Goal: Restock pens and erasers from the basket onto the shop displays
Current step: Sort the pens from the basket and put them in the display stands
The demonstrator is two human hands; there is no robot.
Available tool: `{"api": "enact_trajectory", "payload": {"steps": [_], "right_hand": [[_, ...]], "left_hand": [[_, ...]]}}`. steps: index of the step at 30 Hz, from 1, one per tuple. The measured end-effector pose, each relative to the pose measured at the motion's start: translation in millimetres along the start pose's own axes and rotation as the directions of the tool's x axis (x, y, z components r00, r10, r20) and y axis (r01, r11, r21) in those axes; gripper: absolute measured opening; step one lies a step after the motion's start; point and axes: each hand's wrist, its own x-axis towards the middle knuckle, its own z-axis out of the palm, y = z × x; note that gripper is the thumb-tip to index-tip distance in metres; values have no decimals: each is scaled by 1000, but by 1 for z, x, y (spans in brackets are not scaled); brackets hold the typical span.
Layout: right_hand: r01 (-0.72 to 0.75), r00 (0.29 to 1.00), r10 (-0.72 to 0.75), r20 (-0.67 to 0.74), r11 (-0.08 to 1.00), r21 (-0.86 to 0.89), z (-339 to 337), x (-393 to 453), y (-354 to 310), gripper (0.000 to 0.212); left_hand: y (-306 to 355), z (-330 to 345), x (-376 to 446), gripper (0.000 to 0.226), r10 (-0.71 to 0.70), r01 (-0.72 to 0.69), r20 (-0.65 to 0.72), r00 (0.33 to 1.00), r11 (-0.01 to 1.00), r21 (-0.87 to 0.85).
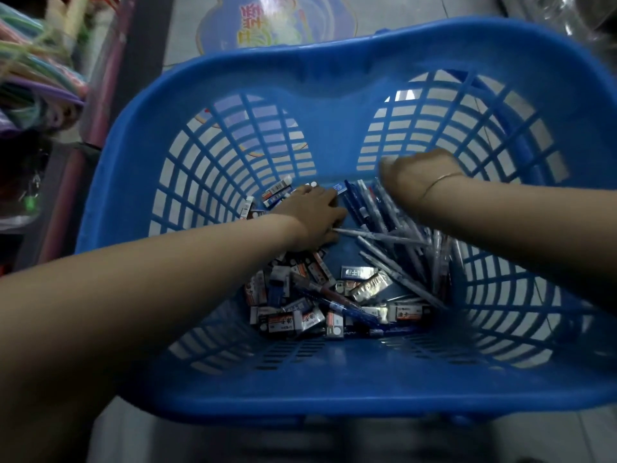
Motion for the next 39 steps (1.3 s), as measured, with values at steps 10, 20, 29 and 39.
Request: {"api": "enact_trajectory", "payload": {"steps": [10,20,29,39], "right_hand": [[172,944,-171,283,985,23,38,2,-55,74],[-112,970,56,236,966,234,17,22,-7,15],[29,999,-21,40,980,-199,19,10,13,53],[380,850,-337,406,924,-30,33,0,-73,45]], "left_hand": [[24,-10,-35,34,95,-95,-30,995,995,-3],[20,-22,-31,28,182,-183,283,942,983,-25],[-17,-41,-36,25,-273,226,340,900,959,173],[49,-9,-39,35,98,-96,308,946,995,-21]]}}
